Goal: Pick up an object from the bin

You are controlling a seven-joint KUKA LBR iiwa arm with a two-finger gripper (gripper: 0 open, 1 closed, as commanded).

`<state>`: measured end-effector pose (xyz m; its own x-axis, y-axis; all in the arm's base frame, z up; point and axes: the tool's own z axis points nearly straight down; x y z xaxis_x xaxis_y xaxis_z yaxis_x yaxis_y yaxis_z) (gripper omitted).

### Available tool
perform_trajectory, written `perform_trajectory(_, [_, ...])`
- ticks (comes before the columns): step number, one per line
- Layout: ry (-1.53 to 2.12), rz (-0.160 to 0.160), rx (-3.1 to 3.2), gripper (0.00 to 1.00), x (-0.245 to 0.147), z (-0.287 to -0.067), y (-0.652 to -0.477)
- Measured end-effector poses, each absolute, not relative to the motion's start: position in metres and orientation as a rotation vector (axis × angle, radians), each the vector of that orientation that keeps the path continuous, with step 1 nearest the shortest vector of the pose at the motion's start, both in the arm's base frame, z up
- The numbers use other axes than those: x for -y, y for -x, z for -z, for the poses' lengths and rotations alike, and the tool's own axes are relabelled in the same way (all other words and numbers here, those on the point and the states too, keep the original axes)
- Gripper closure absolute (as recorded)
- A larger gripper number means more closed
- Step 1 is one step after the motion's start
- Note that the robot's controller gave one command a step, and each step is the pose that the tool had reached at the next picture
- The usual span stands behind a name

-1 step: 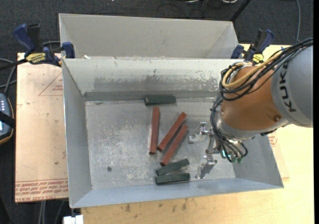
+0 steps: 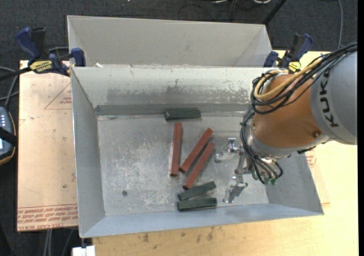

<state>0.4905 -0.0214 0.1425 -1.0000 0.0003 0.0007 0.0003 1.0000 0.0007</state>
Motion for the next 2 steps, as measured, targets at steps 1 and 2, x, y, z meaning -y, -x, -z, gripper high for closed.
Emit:
perform_trajectory(1, [-0.177, -0.003, 3.165, 1.0, -0.0107, -0.0835, -0.5482])
perform_trajectory(2, [-0.177, -0.003, 3.165, 1.0, -0.0107, -0.0835, -0.5482])
